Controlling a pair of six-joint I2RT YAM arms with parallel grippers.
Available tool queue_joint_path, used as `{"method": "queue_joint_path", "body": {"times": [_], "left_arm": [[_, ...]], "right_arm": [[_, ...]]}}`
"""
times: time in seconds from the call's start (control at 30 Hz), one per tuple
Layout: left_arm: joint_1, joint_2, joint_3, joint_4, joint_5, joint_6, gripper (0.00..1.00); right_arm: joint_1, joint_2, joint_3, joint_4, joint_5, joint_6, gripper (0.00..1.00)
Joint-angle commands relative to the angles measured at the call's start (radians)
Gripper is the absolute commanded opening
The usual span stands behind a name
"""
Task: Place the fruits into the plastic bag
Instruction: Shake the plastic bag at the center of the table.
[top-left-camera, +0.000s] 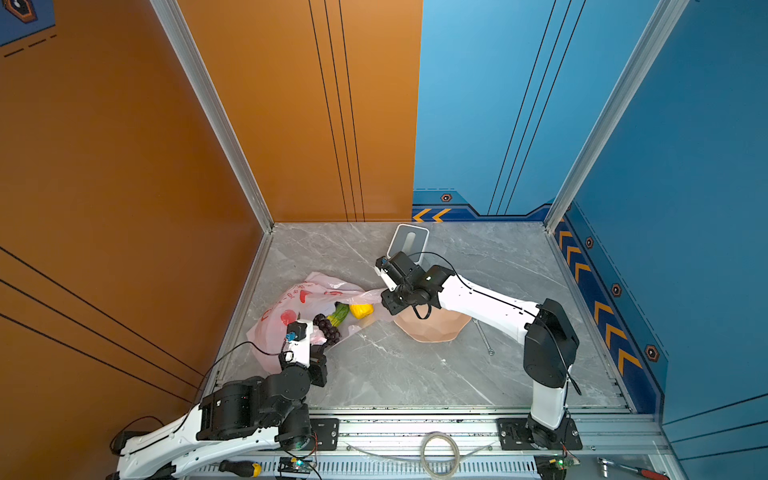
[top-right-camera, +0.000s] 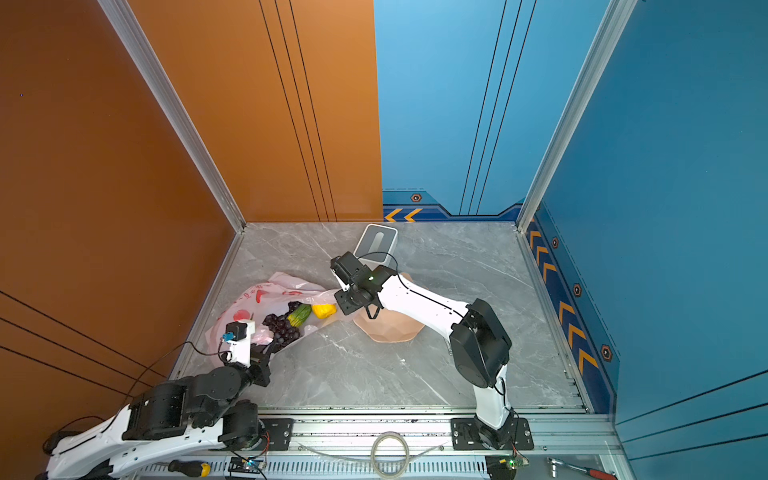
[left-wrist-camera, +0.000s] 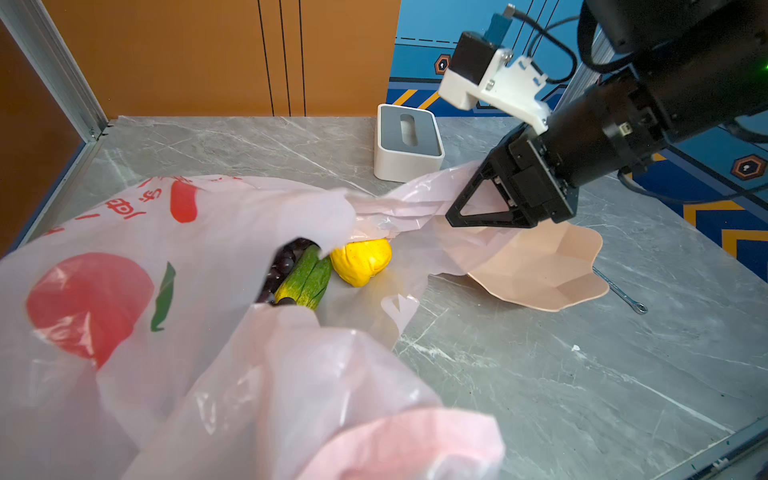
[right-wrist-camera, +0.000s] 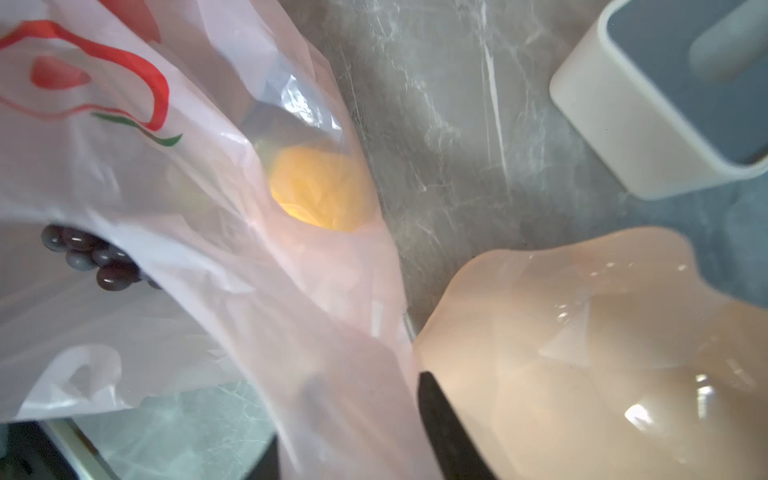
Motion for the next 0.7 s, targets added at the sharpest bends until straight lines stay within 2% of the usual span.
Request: {"method": "queue_joint_path", "body": {"times": [0.0,0.07,0.1,0.23,0.4,0.67], "left_arm": [[-0.012,-0.007,0.003,-0.011,-0.028,-0.012,0.00],[-0.012,-0.005,0.008,-0.013,-0.027,-0.012,0.00],[-0.011,-0.006,0.016,-0.016,-0.027,-0.013,0.00],[-0.005,0.014,0.108,-0.068,-0.049,-0.021,0.00],[-0.004,0.080,0.293,-0.126,-0.097,0.008,0.00],[-0.005,0.297,0.564,-0.134,-0.089,0.117,0.00]], "right_arm": [[0.002,-0.065,-0.005,0.040,-0.037,0.034,0.14],[0.002,-0.076,0.008,0.041,-0.044,0.042,0.03],[0.004,-0.084,0.015,0.044,-0.045,0.047,0.00],[0.004,-0.121,0.065,0.073,-0.066,0.066,0.00],[0.004,-0.100,0.247,0.074,-0.137,0.092,0.00],[0.037,-0.007,0.563,0.074,-0.208,0.123,0.00]]}}
